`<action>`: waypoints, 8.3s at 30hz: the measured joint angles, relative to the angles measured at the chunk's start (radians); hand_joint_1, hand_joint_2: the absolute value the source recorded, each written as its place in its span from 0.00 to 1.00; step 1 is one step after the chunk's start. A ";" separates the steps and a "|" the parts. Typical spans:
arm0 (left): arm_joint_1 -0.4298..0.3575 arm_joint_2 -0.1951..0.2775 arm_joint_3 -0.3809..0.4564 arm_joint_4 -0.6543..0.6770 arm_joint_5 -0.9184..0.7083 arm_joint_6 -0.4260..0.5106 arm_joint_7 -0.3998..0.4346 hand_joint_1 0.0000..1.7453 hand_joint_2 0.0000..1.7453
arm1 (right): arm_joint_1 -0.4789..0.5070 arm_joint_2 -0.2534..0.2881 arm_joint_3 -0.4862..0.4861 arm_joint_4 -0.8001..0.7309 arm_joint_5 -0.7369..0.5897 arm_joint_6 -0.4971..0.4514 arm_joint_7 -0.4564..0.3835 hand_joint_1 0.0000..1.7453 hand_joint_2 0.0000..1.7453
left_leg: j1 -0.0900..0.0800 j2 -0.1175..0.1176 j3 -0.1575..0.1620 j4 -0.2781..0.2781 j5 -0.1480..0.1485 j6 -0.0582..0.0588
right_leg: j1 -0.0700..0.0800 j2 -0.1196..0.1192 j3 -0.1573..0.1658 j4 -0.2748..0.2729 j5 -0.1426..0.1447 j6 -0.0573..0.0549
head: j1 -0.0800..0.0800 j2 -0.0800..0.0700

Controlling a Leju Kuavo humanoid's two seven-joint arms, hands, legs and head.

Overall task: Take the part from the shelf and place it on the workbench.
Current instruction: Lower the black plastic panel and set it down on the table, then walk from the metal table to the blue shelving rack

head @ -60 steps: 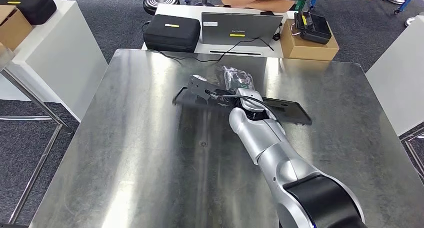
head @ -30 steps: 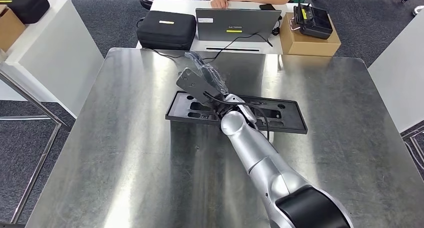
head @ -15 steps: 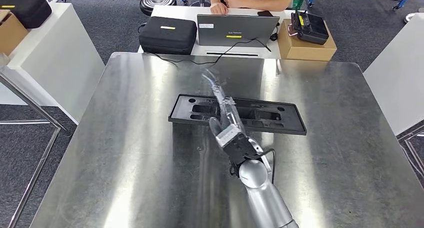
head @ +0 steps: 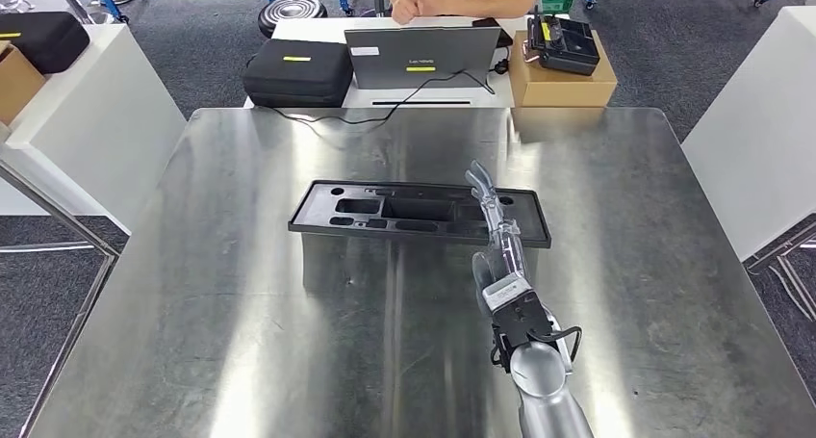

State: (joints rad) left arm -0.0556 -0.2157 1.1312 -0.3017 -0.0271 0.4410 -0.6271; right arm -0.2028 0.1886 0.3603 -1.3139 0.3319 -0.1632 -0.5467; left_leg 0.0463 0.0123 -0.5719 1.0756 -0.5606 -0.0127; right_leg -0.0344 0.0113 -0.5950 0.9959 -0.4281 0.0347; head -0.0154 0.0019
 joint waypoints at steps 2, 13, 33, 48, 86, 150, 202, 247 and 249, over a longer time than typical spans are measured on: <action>0.000 0.000 0.000 0.000 0.000 0.000 0.000 0.00 0.00 | 0.003 0.000 -0.001 -0.001 0.000 0.000 0.000 0.00 0.00 | -0.004 -0.002 -0.052 0.132 -0.077 0.003 | 0.012 0.000 -0.010 0.000 0.007 -0.014 | -0.004 0.000; -0.005 0.003 0.000 -0.002 -0.015 -0.022 0.004 0.00 0.00 | 0.058 -0.013 -0.026 -0.064 0.018 -0.003 -0.007 0.00 0.00 | -0.051 -0.016 0.094 -0.092 0.032 0.073 | 0.047 0.005 -0.053 0.002 0.061 -0.009 | -0.004 0.000; -0.008 0.036 0.004 0.019 -0.053 0.079 0.142 0.00 0.00 | 0.233 -0.070 -0.067 -0.309 0.040 -0.054 -0.030 0.00 0.00 | -0.025 -0.004 -0.097 0.143 -0.049 0.004 | 0.015 -0.012 0.054 -0.020 -0.028 -0.035 | -0.006 0.000; -0.022 0.055 0.003 0.024 -0.077 0.063 0.136 0.00 0.00 | 0.254 -0.096 -0.085 -0.342 0.043 -0.060 -0.035 0.00 0.00 | -0.037 0.003 0.040 -0.108 0.095 0.072 | 0.020 -0.012 -0.098 0.213 -0.120 -0.005 | 0.011 0.000; -0.027 0.064 -0.029 0.034 -0.159 -0.019 0.128 0.00 0.00 | 0.364 -0.095 -0.229 -0.340 0.017 -0.129 0.005 0.00 0.00 | -0.057 -0.001 -0.052 -0.082 0.170 0.067 | 0.038 -0.016 0.149 0.010 -0.103 -0.008 | 0.004 0.000; -0.017 0.086 -0.108 0.063 -0.253 -0.073 0.096 0.00 0.00 | 0.534 -0.098 -0.356 -0.481 -0.051 -0.197 -0.023 0.00 0.00 | -0.039 0.009 -0.070 -0.094 0.205 0.032 | 0.019 -0.014 0.202 -0.061 -0.133 0.007 | 0.006 0.000; 0.002 0.086 -0.112 0.080 -0.253 -0.087 0.072 0.00 0.00 | 0.589 -0.099 -0.391 -0.502 -0.068 -0.191 -0.043 0.00 0.00 | -0.050 -0.008 0.093 -0.118 0.060 0.039 | 0.031 -0.027 0.034 -0.029 -0.007 -0.023 | 0.004 0.000; 0.004 0.075 -0.113 0.082 -0.281 -0.077 0.080 0.00 0.00 | 0.622 -0.043 -0.470 -0.524 -0.154 -0.038 -0.024 0.00 0.00 | -0.028 0.008 -0.027 0.084 -0.030 0.000 | 0.009 -0.003 0.061 -0.020 -0.032 -0.026 | 0.003 0.000; 0.007 0.076 -0.113 0.082 -0.282 -0.077 0.081 0.00 0.00 | 0.622 -0.038 -0.473 -0.524 -0.155 -0.035 -0.024 0.00 0.00 | -0.028 -0.005 -0.070 0.185 -0.066 0.001 | 0.015 0.019 0.054 -0.018 -0.028 -0.032 | 0.002 0.000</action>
State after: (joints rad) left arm -0.0491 -0.1401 1.0178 -0.2201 -0.3086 0.3642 -0.5464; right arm 0.4195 0.1508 -0.1123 -1.8383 0.1767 -0.1983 -0.5707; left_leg 0.0182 0.0075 -0.6415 1.2606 -0.6265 -0.0115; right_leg -0.0191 0.0302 -0.5407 0.9775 -0.4561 0.0032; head -0.0133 0.0019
